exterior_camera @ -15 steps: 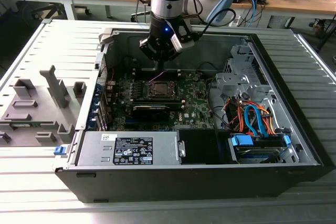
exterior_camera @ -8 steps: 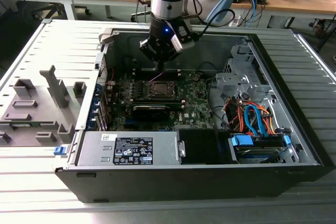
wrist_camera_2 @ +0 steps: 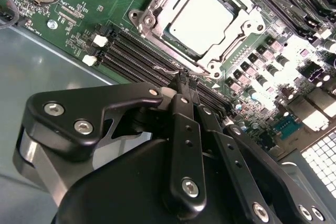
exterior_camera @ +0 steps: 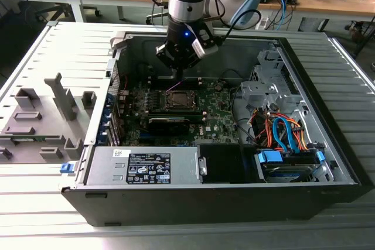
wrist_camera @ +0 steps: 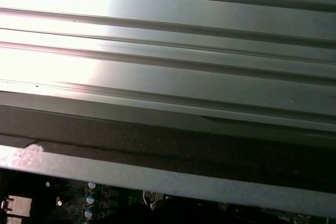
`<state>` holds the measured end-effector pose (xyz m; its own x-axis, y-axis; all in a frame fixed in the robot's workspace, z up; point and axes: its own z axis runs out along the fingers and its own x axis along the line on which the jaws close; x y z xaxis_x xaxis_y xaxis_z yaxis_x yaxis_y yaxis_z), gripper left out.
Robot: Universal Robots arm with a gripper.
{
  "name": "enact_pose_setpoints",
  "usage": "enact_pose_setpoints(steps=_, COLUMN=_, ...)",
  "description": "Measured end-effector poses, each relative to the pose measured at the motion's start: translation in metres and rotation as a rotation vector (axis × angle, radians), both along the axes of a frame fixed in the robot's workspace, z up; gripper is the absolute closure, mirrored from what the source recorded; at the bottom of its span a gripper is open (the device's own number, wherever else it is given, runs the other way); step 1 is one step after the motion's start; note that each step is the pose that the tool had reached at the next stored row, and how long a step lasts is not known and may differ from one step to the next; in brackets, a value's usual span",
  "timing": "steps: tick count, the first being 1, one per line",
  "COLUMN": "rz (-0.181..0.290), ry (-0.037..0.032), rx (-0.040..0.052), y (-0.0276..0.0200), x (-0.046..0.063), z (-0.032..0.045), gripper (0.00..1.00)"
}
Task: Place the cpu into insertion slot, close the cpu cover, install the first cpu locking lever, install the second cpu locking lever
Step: 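Install the first cpu locking lever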
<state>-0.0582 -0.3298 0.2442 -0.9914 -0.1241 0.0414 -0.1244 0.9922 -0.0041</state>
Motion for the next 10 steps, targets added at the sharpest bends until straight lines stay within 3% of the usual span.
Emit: enact_pose_setpoints(steps=10, rz=0.002, ry=0.0000, rx=0.0000, y=0.0004, x=0.0000, z=-0.0035, gripper=0.89)
